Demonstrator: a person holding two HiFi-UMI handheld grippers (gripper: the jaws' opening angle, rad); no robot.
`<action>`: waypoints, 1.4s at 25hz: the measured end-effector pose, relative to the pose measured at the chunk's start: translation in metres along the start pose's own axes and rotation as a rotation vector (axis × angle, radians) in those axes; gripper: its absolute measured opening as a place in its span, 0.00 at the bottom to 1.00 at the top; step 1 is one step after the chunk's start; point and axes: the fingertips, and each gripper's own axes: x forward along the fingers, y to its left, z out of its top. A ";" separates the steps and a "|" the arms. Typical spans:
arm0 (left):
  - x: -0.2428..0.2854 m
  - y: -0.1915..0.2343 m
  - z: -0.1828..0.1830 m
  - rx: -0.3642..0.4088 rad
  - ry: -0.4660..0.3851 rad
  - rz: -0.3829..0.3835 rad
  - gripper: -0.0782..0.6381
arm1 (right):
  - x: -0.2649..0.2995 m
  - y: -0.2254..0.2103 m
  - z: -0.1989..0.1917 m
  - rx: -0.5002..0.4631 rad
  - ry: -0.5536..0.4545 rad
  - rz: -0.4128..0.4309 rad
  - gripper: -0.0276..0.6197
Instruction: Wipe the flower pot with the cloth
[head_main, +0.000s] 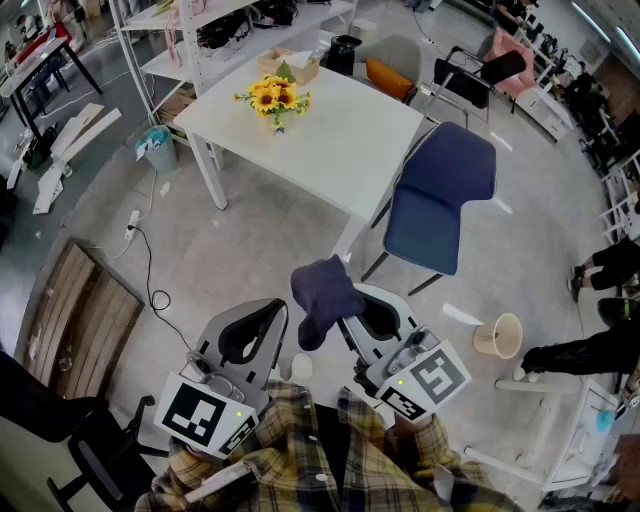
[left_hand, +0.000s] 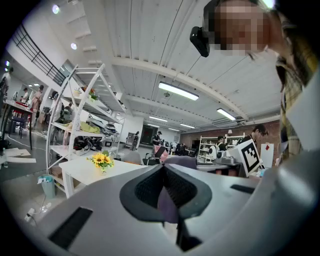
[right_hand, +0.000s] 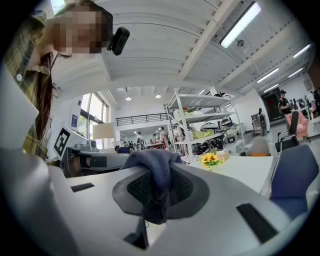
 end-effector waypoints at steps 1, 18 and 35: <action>0.000 -0.001 0.000 0.000 -0.001 -0.001 0.12 | -0.001 0.000 0.000 0.000 0.000 -0.002 0.08; 0.015 -0.016 -0.012 -0.003 0.002 0.024 0.12 | -0.022 -0.022 -0.006 0.043 -0.016 -0.006 0.09; 0.046 0.086 0.013 0.003 0.004 0.027 0.12 | 0.083 -0.050 0.001 0.049 0.004 -0.002 0.08</action>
